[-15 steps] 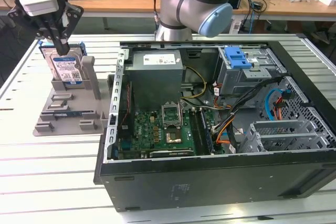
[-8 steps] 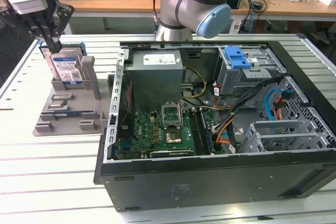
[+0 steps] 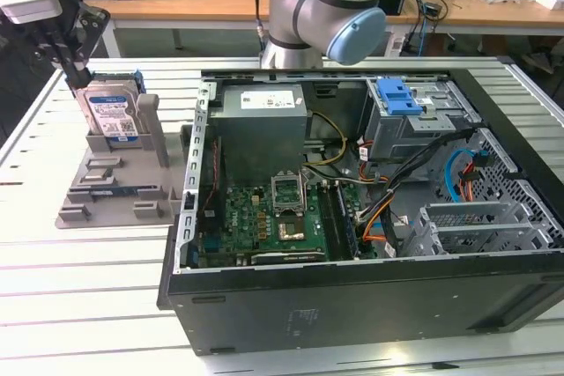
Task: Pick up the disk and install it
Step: 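Reach for the disk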
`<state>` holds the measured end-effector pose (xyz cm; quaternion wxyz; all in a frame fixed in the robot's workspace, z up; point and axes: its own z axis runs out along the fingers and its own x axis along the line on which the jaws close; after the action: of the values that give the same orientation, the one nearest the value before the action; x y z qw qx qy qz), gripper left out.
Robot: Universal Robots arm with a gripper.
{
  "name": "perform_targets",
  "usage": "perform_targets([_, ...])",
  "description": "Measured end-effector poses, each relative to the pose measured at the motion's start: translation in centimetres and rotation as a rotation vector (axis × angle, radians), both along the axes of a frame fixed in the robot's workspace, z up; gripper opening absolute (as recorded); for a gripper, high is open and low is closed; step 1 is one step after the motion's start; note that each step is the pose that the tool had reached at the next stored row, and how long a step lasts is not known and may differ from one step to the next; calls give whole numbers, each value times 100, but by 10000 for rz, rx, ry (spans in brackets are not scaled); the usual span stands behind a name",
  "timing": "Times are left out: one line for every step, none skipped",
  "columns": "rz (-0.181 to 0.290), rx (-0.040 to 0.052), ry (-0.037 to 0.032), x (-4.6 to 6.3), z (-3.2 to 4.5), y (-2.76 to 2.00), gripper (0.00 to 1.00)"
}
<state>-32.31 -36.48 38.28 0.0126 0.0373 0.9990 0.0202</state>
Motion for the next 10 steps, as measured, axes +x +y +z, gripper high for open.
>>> perform_targets([-1, 0, 0, -35, -7, 15, 11])
perform_targets([-2, 0, -1, -52, -11, 24, 11])
perform_targets([-1, 0, 0, -67, -15, 32, 11])
perform_targets([-2, -1, 1, -80, -19, 39, 11])
perform_targets([-1, -3, 2, -99, -26, 51, 11])
perform_targets([0, -2, 2, -108, -31, 59, 11])
perform_targets([0, -3, 2, -116, -34, 68, 11])
perform_targets([0, -3, 0, -128, -41, 93, 11])
perform_targets([0, -5, 0, -135, -44, 112, 11])
perform_targets([-2, -9, 1, -148, -49, 144, 11])
